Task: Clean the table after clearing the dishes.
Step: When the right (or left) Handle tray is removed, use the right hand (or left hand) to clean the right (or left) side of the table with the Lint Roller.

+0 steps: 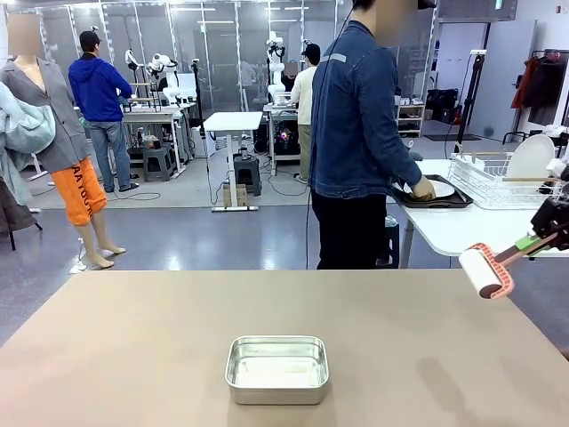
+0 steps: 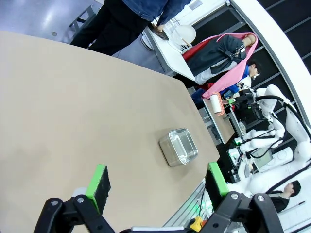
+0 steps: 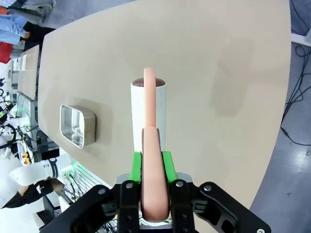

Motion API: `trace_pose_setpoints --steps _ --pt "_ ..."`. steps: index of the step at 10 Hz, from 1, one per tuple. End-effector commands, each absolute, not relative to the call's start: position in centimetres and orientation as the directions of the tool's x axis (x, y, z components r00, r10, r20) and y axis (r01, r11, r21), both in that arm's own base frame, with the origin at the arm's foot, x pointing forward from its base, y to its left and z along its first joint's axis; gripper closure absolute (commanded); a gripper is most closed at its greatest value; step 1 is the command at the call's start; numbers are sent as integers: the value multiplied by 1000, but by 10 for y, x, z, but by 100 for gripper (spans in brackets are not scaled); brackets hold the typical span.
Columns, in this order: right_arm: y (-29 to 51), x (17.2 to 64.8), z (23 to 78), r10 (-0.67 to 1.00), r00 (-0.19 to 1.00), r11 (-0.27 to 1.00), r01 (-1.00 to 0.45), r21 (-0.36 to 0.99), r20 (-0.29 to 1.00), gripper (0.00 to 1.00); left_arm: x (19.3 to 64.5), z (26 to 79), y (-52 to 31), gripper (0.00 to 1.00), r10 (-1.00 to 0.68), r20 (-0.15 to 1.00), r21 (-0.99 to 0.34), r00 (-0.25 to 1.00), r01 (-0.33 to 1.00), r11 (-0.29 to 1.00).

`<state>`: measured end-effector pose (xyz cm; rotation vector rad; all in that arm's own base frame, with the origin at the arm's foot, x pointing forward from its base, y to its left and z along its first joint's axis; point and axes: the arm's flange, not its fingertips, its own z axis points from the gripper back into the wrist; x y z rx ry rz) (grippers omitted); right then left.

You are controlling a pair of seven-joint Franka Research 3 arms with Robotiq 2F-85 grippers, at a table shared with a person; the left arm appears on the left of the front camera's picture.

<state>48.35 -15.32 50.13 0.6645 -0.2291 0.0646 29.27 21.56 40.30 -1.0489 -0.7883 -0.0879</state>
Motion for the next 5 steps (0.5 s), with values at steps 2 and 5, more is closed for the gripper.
trace_pose_setpoints --steps 2,5 --pt "-132 477 508 10 985 813 -109 571 174 79 291 404 217 0 294 621 -740 727 420 526" --pt "-152 480 508 -12 973 793 -131 595 230 79 291 404 217 0 294 621 -740 727 420 526"
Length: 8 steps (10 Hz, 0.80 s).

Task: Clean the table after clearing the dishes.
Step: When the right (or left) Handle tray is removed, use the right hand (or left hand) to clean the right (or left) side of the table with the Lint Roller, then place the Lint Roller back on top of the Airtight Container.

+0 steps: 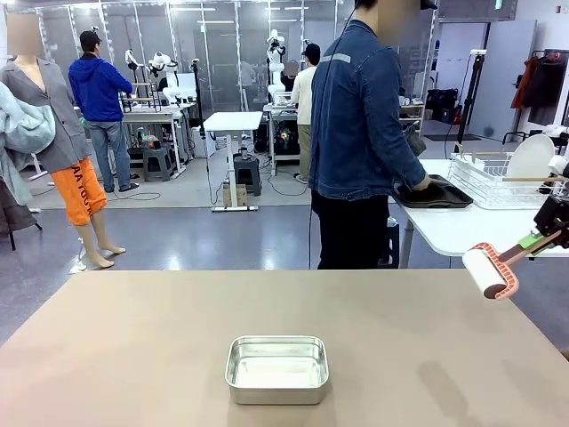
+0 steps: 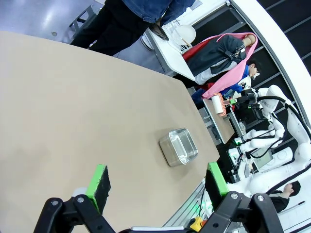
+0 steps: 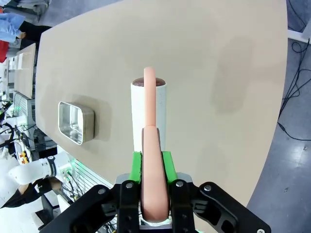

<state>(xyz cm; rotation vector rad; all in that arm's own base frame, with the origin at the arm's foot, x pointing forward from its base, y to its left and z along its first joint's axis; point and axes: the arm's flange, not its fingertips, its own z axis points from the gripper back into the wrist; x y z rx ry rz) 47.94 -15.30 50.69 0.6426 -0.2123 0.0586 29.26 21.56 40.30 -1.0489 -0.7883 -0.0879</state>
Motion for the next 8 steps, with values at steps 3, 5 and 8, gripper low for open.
trace_pose_setpoints --steps 3,5,8 --pt "-152 480 508 -12 973 793 -131 595 230 79 291 404 217 0 294 621 -740 727 420 526" --pt "-152 480 508 -12 973 793 -131 595 230 79 291 404 217 0 294 621 -740 727 420 526" --pt "-152 480 508 -12 973 793 -131 595 230 79 291 404 217 0 294 621 -740 727 420 526"
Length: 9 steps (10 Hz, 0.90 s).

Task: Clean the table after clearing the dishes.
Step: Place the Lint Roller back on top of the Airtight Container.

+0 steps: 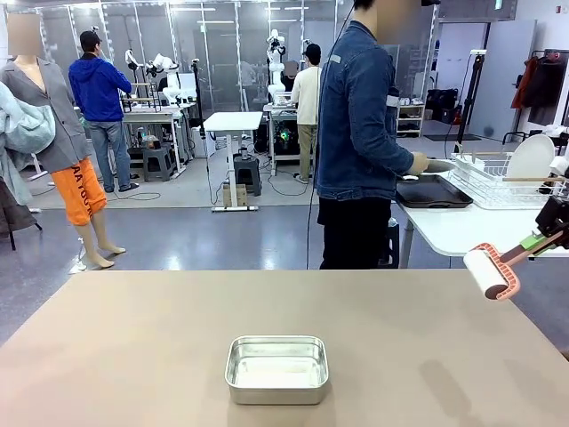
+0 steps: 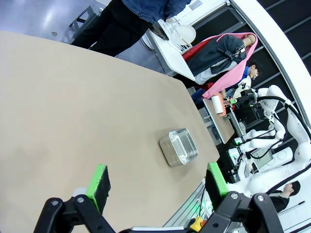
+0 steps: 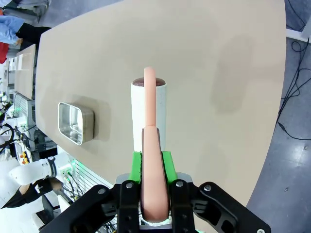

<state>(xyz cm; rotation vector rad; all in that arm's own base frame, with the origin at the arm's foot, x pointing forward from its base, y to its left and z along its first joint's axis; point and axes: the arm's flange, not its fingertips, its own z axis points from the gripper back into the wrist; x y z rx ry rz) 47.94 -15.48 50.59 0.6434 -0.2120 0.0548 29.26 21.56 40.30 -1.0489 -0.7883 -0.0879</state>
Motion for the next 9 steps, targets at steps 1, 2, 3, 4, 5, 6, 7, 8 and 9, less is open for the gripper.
trace_pose_setpoints --steps 1,2,3,4,5,6,7,8,9 --pt "-152 480 508 -12 973 793 -131 595 230 79 291 404 217 0 294 621 -740 727 420 526" --pt "-152 480 508 -12 973 793 -131 595 230 79 291 404 217 0 294 621 -740 727 420 526" --pt "-152 480 508 -12 973 793 -131 595 230 79 291 404 217 0 294 621 -740 727 420 526" --pt "-152 480 508 -12 973 793 -131 595 230 79 291 404 217 0 294 621 -740 727 420 526" --pt "-152 480 508 -12 973 793 -131 595 230 79 291 404 217 0 294 621 -740 727 420 526" --pt "-152 480 508 -12 973 793 -131 595 230 79 291 404 217 0 294 621 -740 727 420 526" --pt "-152 480 508 -12 973 793 -131 595 230 79 291 404 217 0 294 621 -740 727 420 526" --pt "-152 480 508 -12 973 793 -131 595 230 79 291 404 217 0 294 621 -740 727 420 526" --pt "-155 479 506 -15 977 799 -116 589 213 79 291 404 217 0 294 621 -740 727 420 526"
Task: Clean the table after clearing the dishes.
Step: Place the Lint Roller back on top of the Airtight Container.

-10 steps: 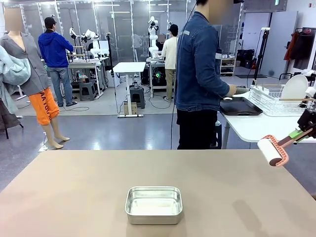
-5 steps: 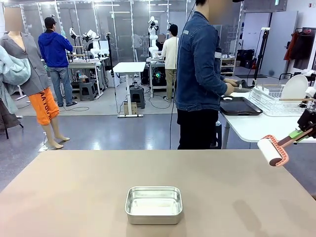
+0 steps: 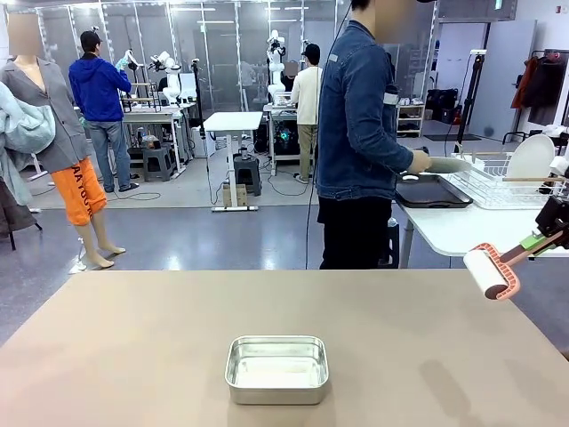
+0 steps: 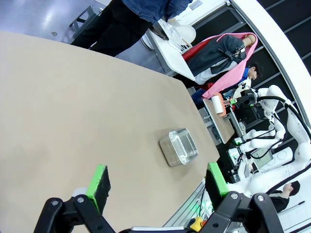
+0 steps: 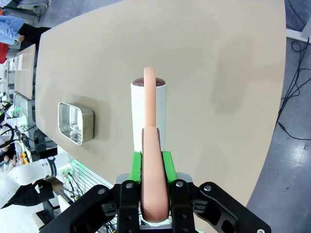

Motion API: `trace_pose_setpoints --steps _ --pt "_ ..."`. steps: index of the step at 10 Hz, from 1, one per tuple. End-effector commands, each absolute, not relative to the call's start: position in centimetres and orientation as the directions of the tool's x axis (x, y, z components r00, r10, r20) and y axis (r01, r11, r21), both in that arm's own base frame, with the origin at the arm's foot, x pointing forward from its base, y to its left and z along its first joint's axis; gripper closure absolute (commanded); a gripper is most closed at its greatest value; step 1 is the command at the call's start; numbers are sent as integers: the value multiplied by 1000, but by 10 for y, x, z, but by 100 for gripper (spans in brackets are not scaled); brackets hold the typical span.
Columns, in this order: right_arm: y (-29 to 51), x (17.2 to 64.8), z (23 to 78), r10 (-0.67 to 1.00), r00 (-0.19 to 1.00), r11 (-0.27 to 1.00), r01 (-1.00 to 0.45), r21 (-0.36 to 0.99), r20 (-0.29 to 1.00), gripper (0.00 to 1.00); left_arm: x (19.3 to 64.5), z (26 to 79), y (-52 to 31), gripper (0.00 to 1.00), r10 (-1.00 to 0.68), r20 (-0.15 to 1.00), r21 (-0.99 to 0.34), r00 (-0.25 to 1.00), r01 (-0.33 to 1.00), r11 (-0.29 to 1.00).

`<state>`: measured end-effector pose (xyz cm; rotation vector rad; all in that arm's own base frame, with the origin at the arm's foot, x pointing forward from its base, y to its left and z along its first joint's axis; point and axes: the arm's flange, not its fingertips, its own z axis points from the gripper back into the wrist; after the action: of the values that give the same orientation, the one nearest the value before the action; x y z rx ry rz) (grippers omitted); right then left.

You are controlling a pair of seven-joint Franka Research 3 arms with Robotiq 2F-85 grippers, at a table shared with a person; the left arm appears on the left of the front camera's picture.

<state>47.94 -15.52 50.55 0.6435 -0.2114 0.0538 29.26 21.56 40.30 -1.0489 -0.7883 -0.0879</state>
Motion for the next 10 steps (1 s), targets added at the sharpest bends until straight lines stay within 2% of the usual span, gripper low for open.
trace_pose_setpoints --steps 1,2,4,7,10 --pt "-122 483 539 127 940 837 -273 474 317 79 291 404 217 0 294 621 -740 727 420 526" --pt "-75 483 572 295 878 846 -423 324 377 79 291 404 217 0 294 621 -740 727 420 526" --pt "25 478 605 567 732 753 -647 123 378 79 291 404 217 0 294 621 -740 727 420 526" --pt "151 448 603 844 444 454 -890 41 300 79 291 404 217 0 294 621 -740 727 420 526" --pt "243 394 590 973 126 132 -991 -17 193 79 291 404 217 0 294 621 -740 727 420 526"
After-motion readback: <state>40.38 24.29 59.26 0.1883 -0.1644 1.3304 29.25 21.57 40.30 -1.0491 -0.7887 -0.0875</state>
